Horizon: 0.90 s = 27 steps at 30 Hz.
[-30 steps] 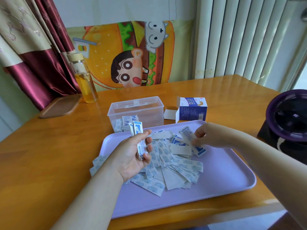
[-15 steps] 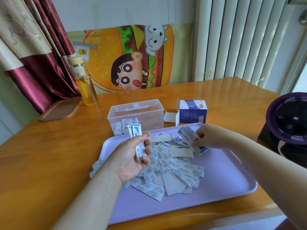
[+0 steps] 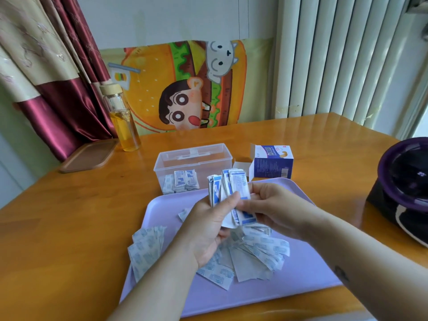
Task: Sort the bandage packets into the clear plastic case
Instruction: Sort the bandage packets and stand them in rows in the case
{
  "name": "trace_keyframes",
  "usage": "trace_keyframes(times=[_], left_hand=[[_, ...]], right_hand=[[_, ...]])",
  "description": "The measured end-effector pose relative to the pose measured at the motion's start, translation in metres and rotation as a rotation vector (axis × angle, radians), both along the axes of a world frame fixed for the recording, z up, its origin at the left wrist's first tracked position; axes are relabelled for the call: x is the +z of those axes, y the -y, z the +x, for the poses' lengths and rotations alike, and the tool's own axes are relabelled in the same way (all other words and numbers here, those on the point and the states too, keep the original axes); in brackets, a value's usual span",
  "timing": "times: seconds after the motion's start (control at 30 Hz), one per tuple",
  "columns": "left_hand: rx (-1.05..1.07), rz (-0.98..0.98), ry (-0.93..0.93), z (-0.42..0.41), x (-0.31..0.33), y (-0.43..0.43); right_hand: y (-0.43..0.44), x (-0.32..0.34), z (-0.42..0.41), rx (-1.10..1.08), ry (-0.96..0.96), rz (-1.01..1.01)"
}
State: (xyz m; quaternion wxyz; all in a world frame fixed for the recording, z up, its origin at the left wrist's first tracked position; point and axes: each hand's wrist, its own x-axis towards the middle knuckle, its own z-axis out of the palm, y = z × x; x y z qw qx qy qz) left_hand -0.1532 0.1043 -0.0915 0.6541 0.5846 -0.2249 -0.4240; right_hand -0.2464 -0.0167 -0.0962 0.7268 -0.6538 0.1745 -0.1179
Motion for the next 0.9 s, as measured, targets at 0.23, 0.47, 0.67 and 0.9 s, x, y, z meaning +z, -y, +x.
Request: trace_keyframes(times=[0.23, 0.47, 0.67, 0.9], left_hand=[[0.134, -0.064, -0.081, 0.01, -0.006, -0.007], [0.27, -0.007, 0.3, 0.025, -0.005, -0.016], [0.29, -0.094, 0.701, 0.032, -0.005, -0.019], [0.189, -0.132, 0.862, 0.037, -0.013, -0.023]], right_hand=[[-0.005, -0.007, 0.008, -0.04, -0.031, 0.124], [-0.002, 0.0, 0.002, -0.105, -0.029, 0.203], [-0.008, 0.012, 0.003, -0.065, 0.019, 0.358], [-0.019, 0.016, 0.007, -0.025, -0.011, 0.534]])
